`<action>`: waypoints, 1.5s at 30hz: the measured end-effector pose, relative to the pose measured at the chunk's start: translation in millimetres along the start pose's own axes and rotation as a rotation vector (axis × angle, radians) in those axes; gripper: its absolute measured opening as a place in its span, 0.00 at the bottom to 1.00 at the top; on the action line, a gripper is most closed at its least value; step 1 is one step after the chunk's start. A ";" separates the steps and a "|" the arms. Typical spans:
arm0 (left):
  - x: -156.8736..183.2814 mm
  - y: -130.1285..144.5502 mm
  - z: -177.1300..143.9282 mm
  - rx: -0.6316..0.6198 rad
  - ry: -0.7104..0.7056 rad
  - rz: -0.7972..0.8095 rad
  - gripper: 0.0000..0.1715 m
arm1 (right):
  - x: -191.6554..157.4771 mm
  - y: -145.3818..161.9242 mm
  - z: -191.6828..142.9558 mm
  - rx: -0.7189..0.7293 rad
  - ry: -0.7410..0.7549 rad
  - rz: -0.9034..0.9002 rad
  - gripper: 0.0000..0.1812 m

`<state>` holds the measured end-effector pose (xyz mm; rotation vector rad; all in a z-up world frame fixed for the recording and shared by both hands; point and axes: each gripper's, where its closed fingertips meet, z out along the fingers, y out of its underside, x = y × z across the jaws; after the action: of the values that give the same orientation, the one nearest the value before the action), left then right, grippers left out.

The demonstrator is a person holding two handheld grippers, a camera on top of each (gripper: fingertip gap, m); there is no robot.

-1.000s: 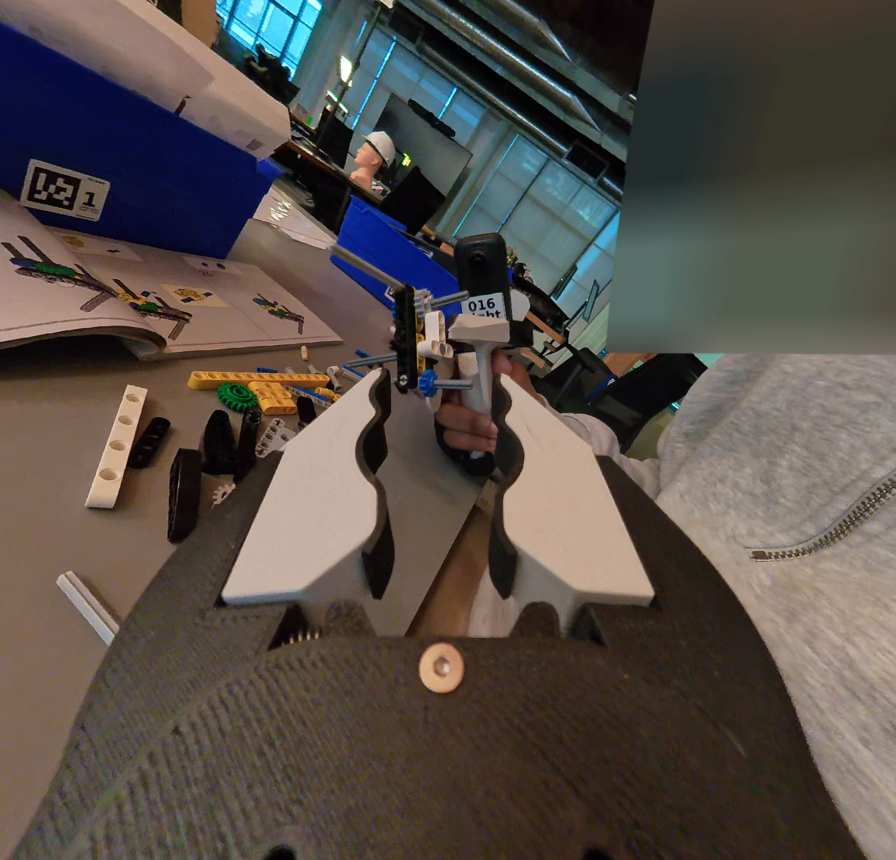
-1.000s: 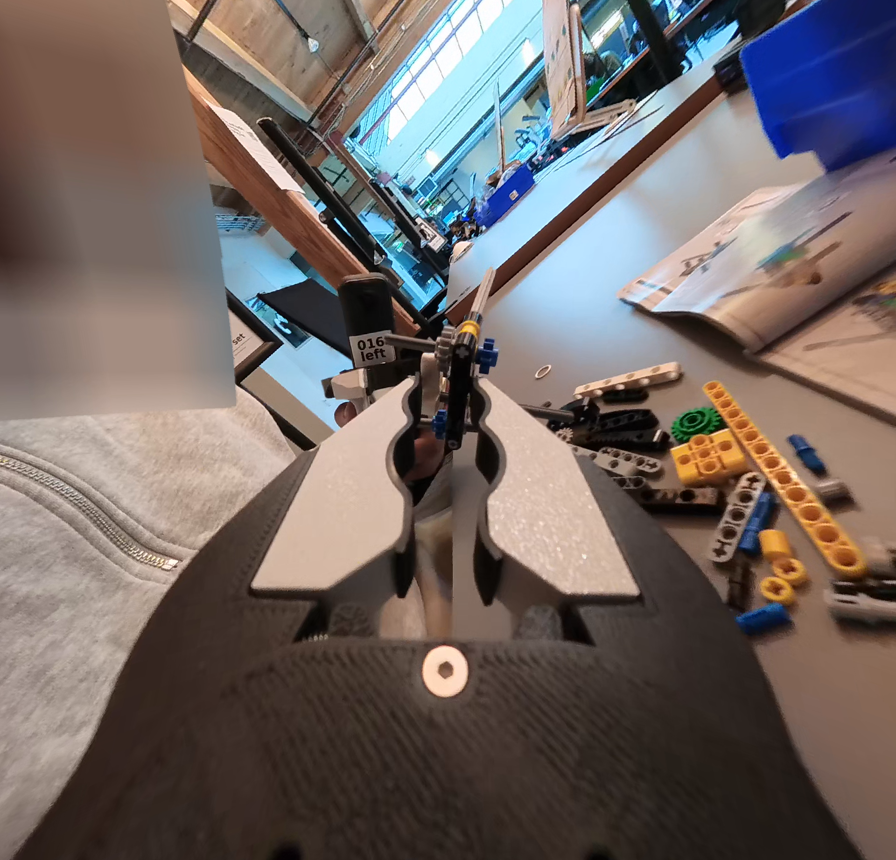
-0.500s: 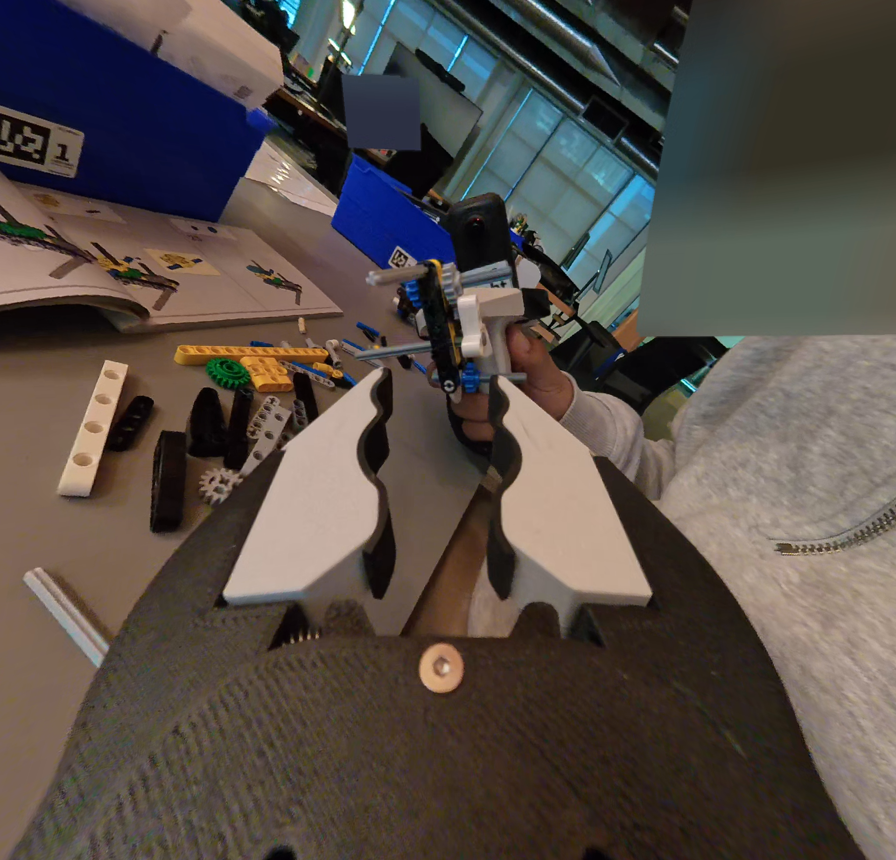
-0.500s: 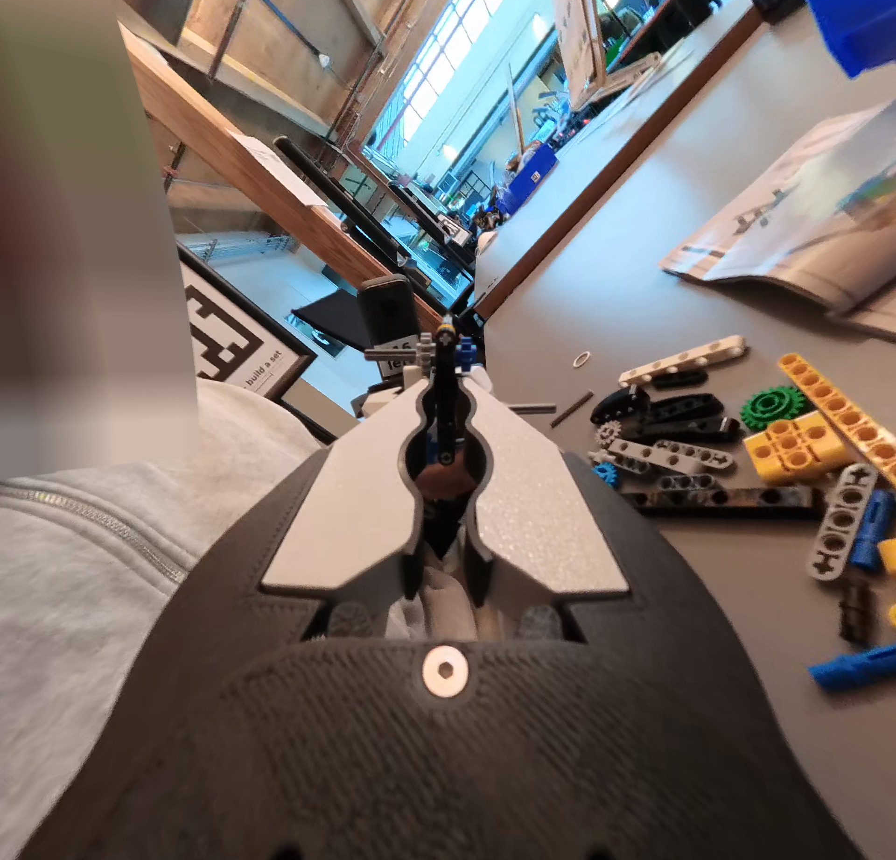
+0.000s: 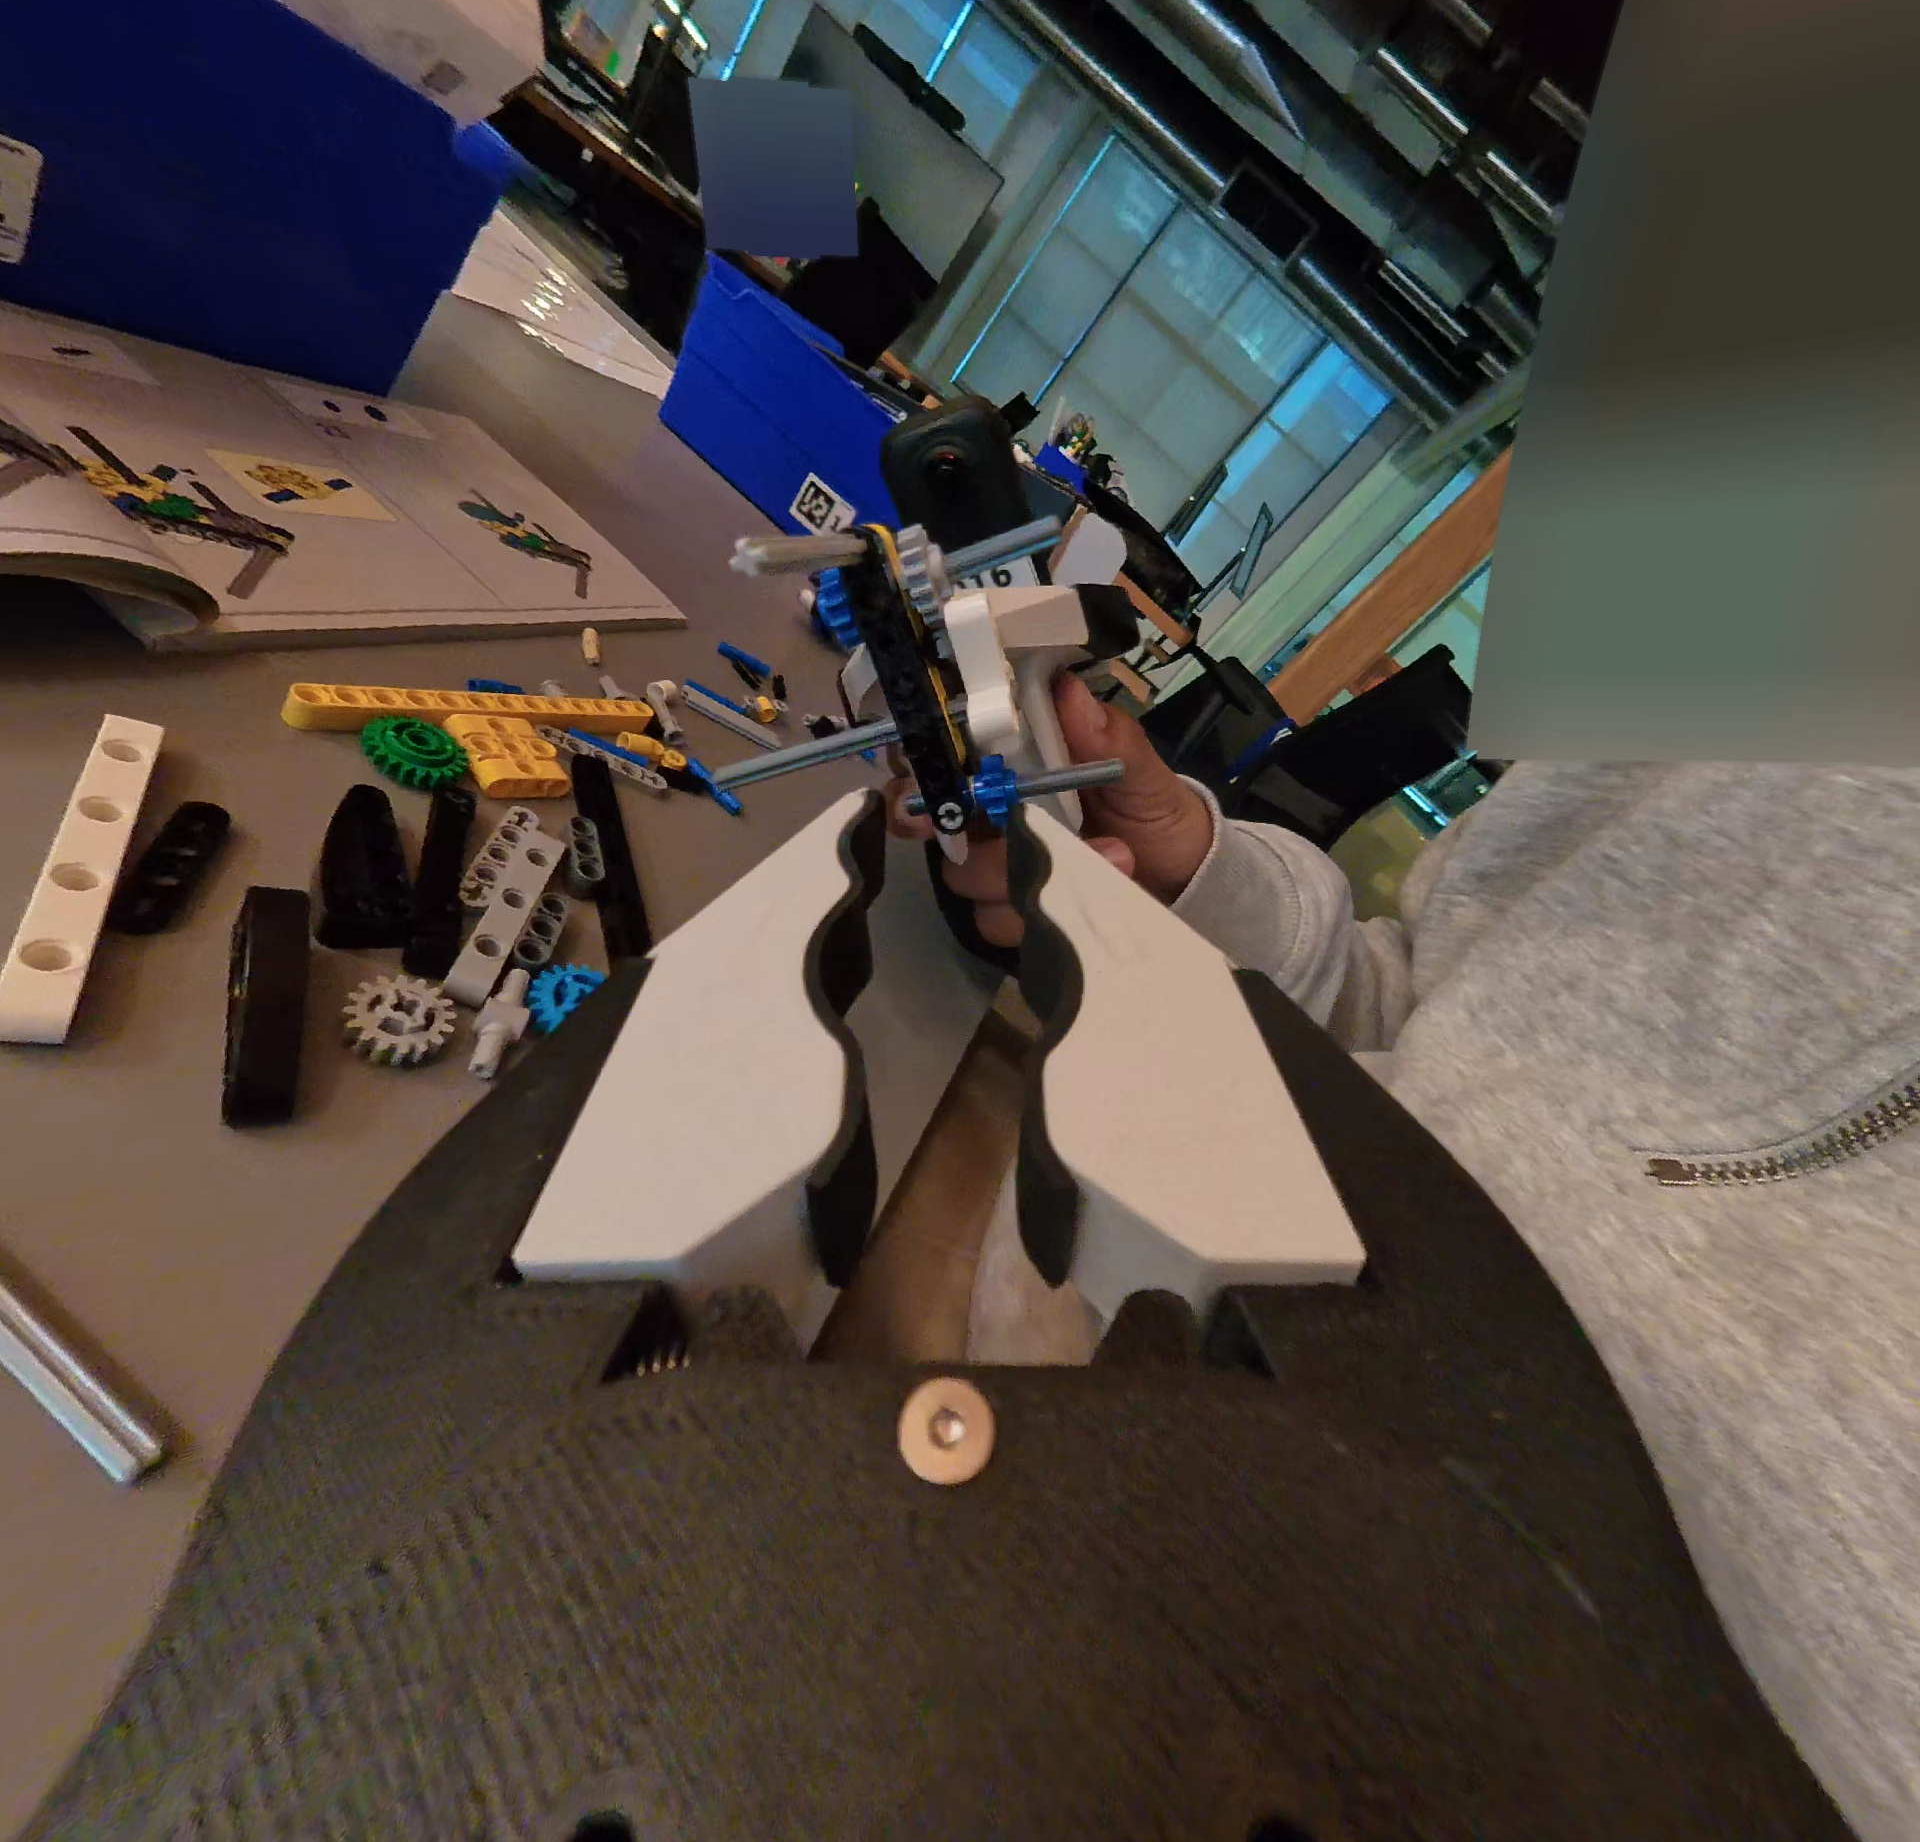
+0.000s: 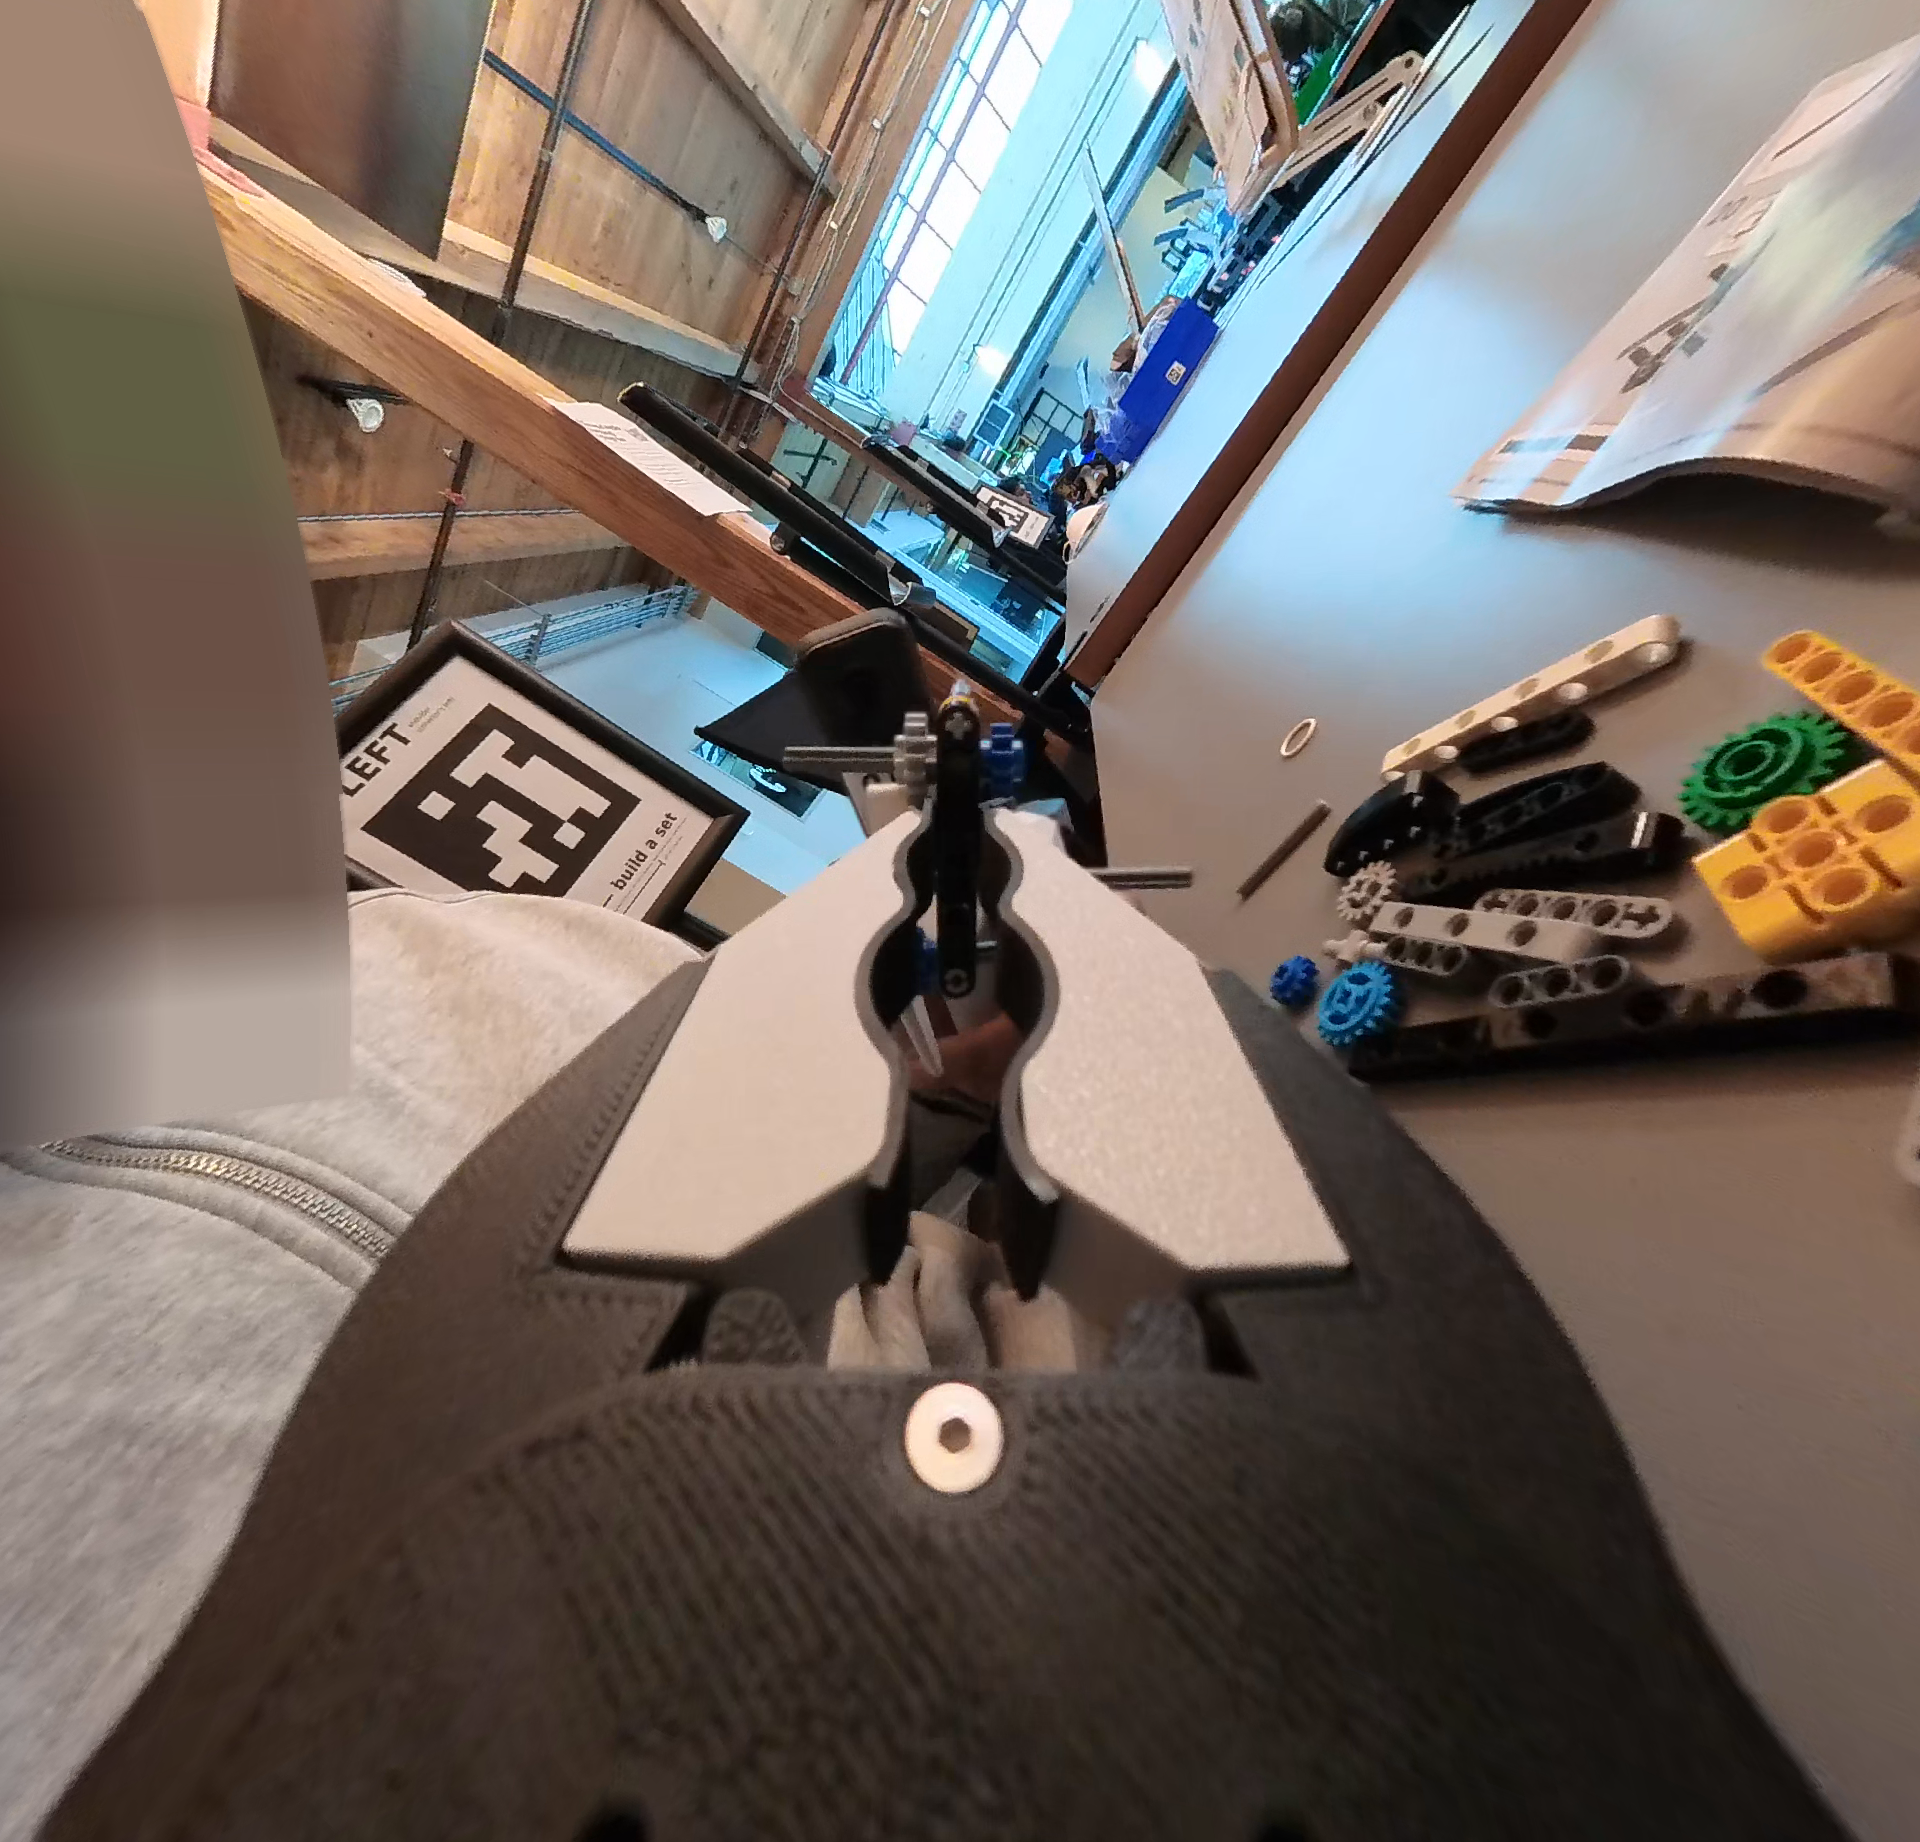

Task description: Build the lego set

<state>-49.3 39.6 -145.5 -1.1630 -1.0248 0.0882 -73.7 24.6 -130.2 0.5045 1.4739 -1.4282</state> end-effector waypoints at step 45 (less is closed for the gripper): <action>-4.7 -14.1 -8.0 0.086 0.051 -0.140 0.14 | 7.4 18.2 9.9 -0.110 0.024 -0.037 0.03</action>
<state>-52.5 25.0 -137.5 -1.0084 -1.0444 -0.0076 -58.3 17.2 -143.9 0.4297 1.5787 -1.3656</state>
